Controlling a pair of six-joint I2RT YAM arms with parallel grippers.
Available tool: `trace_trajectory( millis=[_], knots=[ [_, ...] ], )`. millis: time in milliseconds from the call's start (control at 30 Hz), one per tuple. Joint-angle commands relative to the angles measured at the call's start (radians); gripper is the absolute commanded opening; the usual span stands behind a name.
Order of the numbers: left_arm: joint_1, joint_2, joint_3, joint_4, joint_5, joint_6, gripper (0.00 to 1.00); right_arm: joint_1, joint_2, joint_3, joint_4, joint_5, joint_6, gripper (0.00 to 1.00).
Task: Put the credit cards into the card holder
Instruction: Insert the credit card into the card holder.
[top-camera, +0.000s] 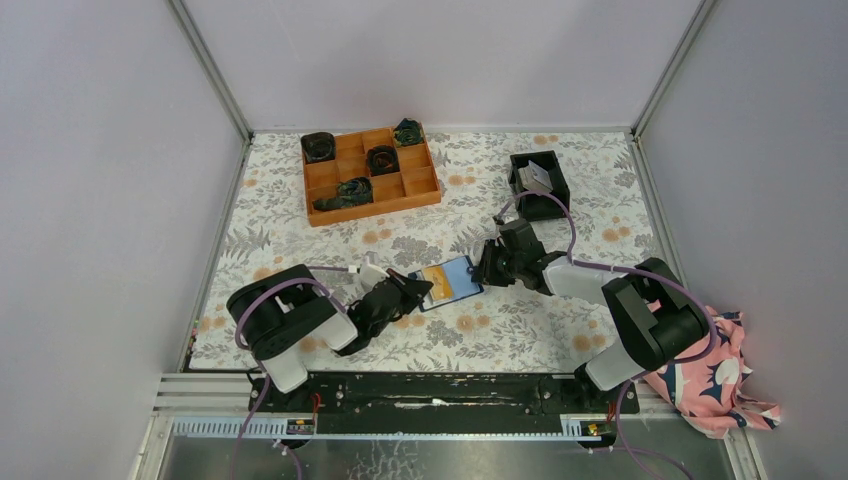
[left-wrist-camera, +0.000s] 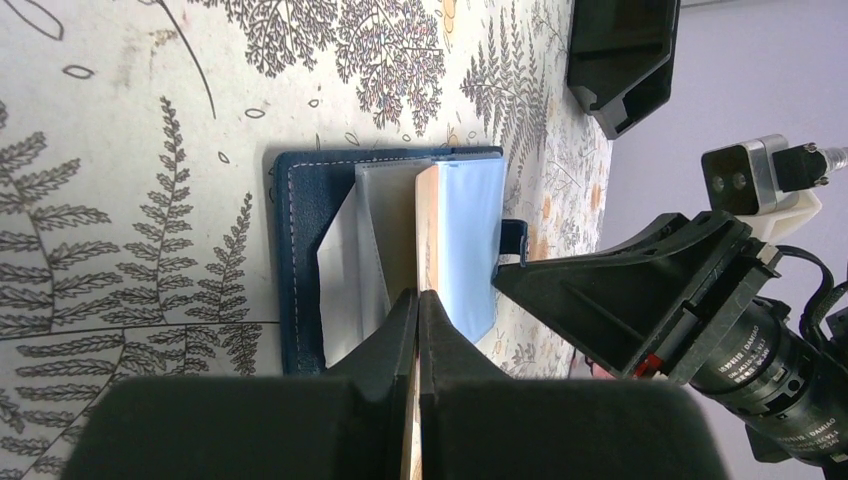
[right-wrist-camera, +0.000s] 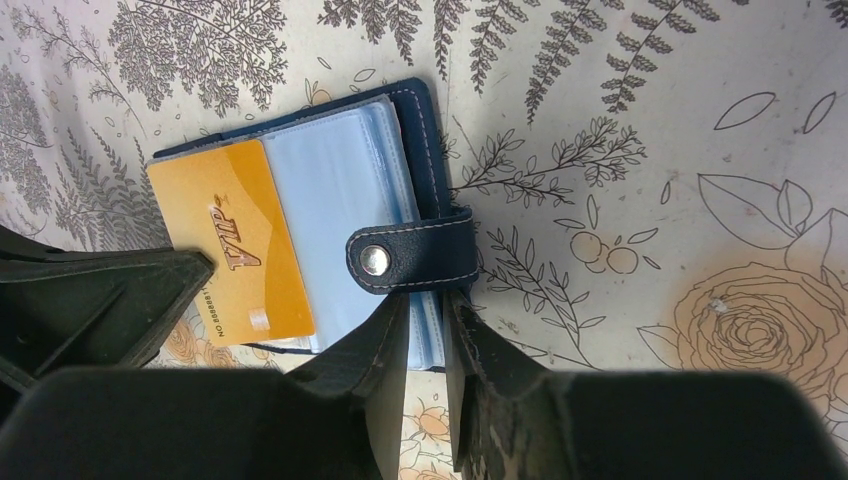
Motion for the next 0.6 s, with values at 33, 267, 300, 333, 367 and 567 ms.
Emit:
trace_trajectory(
  millis=[33, 267, 300, 333, 367, 567],
  knots=[
    [-0.007, -0.016, 0.024, -0.094, -0.051, 0.024, 0.0, 0.003, 0.022, -0.01, 0.007, 0.003, -0.014, 0.26],
    [-0.008, 0.017, 0.045, -0.048, -0.015, 0.036, 0.0, 0.003, 0.032, -0.009, 0.011, 0.001, -0.014, 0.26],
    [-0.008, 0.025, 0.046, -0.036, -0.009, 0.038, 0.0, 0.002, 0.034, -0.008, 0.011, 0.001, -0.014, 0.26],
    [-0.007, 0.032, 0.046, -0.026, -0.006, 0.038, 0.0, 0.002, 0.034, -0.008, 0.011, 0.0, -0.015, 0.26],
    [-0.008, 0.038, 0.048, -0.019, 0.0, 0.038, 0.0, 0.002, 0.034, -0.008, 0.011, -0.001, -0.014, 0.26],
    [-0.007, 0.06, 0.047, 0.012, 0.007, 0.038, 0.0, 0.003, 0.033, -0.008, 0.011, 0.0, -0.015, 0.26]
  ],
)
